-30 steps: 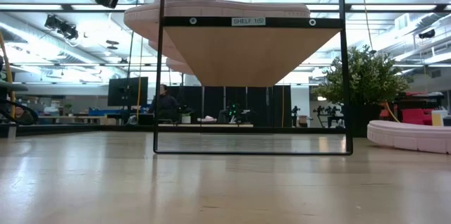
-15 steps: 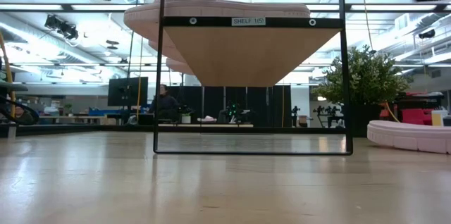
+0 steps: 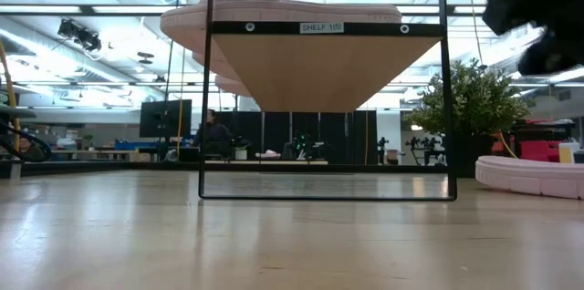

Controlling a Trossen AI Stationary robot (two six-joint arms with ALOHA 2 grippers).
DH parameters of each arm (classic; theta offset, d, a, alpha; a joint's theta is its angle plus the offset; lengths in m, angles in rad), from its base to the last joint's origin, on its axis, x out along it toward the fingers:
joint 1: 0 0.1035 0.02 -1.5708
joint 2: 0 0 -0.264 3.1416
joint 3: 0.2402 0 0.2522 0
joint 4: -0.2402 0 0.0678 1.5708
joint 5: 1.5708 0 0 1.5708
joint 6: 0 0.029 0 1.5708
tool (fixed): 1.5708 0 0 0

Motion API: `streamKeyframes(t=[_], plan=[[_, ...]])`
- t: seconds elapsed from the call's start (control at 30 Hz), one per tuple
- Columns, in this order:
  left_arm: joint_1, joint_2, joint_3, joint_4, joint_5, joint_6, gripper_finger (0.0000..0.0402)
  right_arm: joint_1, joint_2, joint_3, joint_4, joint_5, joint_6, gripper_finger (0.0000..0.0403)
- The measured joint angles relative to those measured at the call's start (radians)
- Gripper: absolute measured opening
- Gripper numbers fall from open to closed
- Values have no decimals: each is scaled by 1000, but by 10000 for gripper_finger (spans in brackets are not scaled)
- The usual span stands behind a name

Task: Pick and place slides into the shelf
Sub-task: Put the pink slipper on the shelf

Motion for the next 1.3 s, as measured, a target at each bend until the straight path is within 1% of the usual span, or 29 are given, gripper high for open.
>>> streamKeyframes(t=[0.07, 0.17, 0.23, 0.33, 0.53, 0.73, 0.83, 1.03, 1.2, 1.3], plan=[[1, 0, 0, 0, -3, 0, 259, -29, -74, -72, 57, -53, 6, 79], [2, 0, 0, 0, -11, 0, 260, -51, -156, -152, 103, -89, 5, 79], [2, 0, 0, 0, -13, 0, 260, -52, -187, -191, 130, -111, -16, 79], [5, 0, 0, 0, -14, 0, 258, -49, -197, -225, 154, -123, -50, 82], [8, 0, 0, 0, -13, -2, 259, -49, -150, -231, 208, -124, -195, 117], [8, 0, 0, 0, -13, -2, 257, -49, -72, -231, 203, -149, -311, 154], [8, 0, 0, 0, -13, -2, 255, -49, -32, -231, 202, -169, -324, 159], [8, 0, 0, 0, -13, -2, 256, -49, 38, -231, 200, -168, -311, 169], [8, 0, 0, 0, -12, -2, 251, -49, 75, -231, 199, -223, -315, 185], [8, 0, 0, 0, -12, -2, 250, -48, 81, -231, 198, -255, -315, 186]])
